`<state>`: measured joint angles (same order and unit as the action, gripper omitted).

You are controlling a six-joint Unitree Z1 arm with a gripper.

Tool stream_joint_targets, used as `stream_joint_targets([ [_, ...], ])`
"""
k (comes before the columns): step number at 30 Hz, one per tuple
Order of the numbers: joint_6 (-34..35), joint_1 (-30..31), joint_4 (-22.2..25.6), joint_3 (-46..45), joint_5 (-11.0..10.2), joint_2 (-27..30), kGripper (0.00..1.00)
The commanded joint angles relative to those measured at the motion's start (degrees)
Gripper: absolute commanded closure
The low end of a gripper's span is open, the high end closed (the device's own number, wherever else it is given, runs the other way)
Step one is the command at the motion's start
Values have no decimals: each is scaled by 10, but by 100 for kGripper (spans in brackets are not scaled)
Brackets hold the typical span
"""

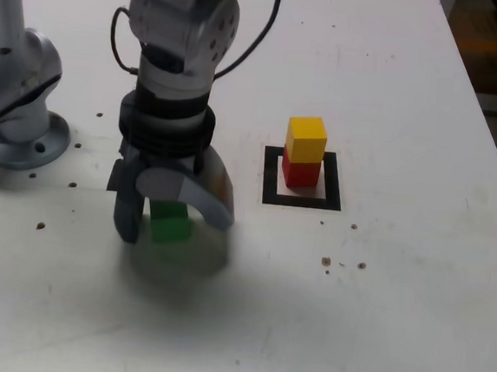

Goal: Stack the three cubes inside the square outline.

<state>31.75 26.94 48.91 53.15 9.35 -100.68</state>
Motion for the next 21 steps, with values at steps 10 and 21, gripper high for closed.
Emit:
stream_joint_targets([
  [10,33,0,15,-3,-9,-5,60],
  [21,46,0,35,5,-23,4,79],
])
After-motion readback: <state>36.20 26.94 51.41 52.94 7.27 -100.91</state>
